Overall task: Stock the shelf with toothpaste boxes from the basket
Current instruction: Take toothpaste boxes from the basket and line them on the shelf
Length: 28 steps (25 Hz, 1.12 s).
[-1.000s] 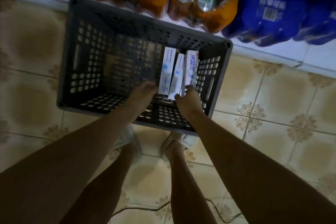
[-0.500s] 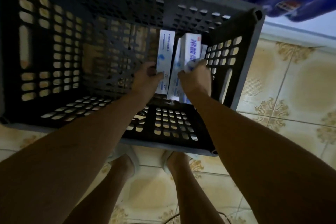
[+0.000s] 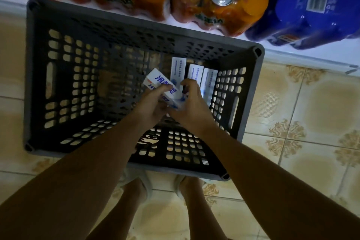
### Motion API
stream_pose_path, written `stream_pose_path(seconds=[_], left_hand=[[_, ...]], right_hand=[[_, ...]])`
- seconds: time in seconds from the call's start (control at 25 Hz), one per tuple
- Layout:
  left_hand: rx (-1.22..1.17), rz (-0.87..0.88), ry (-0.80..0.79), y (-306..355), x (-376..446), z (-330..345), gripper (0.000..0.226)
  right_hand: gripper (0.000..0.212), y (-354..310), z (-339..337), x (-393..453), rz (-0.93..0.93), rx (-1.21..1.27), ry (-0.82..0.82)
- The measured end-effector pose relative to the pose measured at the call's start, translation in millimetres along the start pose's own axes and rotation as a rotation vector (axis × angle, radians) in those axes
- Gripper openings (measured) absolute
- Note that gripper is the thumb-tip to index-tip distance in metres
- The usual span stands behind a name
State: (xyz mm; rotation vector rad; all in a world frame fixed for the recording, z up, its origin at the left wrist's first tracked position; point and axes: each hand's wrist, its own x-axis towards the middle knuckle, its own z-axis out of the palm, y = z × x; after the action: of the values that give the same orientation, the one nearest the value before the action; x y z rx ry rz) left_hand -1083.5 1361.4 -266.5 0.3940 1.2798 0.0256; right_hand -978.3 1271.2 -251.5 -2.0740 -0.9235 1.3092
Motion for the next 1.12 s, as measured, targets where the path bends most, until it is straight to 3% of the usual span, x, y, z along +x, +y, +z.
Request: stream_pose_path(seconds=[0.12,0.16,0.24,0.32,0.36,0.48,0.76,0.84,0.96,1.12], left_hand=[[0.031,-0.020,-0.100,1,-3,-2,0.060],[0.048,0.005,-0.050,-1,1,3,0.066],[0.144,0.121,0.170,-9,18,14,0.063],[0.386,0.239,0.411,-22,37,23,0.049],[0.495,0.283,0.447,-31,51,25,0.052],[0.627,0.293,0.518,-44,75,29,0.066],[1.018,0.477,0.569,-36,86,5,0.053],[0.864,0.415,0.543,-31,80,2,0.050],[0.389,0.259,0.559,-18,60,-1,0.046],[0.181,0.090,0.481,-5,14,-19,0.061]], right_hand=[[0.061,1,-6,11,0.356,0.313,-0.281],[0.053,5,-7,13,0.396,0.328,-0.249],[0.038,8,-9,10,0.484,0.428,-0.012],[0.036,18,-12,8,0.610,0.536,0.224],[0.036,23,-13,6,0.647,0.561,0.293],[0.039,38,-7,3,0.641,0.522,0.324],[0.044,51,27,2,0.639,0.546,0.411],[0.044,46,29,-5,0.668,0.535,0.402],[0.048,39,22,-17,0.629,0.491,0.338],[0.039,9,6,-29,0.582,0.474,0.213]])
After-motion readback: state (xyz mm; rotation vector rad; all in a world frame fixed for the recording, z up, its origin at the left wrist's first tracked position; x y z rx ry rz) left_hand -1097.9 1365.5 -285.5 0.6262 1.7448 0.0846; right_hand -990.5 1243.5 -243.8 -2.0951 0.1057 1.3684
